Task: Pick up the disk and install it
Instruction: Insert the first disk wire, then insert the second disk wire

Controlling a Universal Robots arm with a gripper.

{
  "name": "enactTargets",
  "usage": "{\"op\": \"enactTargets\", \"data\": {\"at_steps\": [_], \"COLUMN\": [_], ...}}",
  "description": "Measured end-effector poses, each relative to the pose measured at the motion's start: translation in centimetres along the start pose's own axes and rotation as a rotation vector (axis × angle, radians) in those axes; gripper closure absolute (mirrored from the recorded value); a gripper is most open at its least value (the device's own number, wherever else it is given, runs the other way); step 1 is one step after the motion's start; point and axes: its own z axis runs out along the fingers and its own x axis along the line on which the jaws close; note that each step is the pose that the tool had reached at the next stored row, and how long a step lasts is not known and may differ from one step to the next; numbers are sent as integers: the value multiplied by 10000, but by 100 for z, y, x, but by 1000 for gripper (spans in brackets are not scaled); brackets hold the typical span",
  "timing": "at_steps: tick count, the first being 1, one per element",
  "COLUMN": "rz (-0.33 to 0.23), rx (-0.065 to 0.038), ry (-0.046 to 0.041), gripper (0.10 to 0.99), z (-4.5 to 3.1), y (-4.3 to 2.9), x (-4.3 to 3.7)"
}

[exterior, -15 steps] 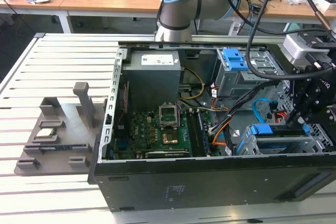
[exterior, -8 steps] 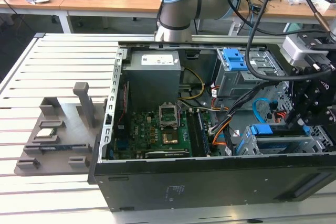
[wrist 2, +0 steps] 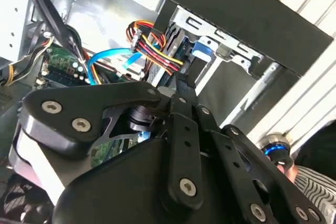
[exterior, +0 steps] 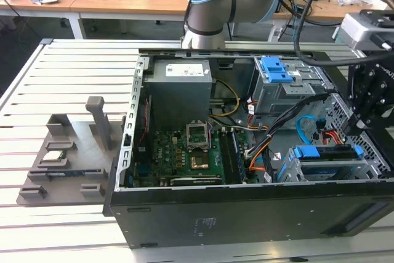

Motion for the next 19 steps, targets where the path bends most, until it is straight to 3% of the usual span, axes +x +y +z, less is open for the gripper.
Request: {"op": "enactTargets", "data": {"at_steps": [1, 2, 10, 13, 17, 19], "rz": [1, 0, 0, 0, -7, -25], "rx": [0, 0, 0, 0, 0, 4], "ry": [6, 6, 6, 7, 9, 7], "gripper": [980, 980, 980, 725, 725, 725], "z": [-53, -69, -84, -85, -69, -38], "y": [0, 0, 0, 0, 33, 108], "x": [2, 2, 3, 2, -39, -120]}}
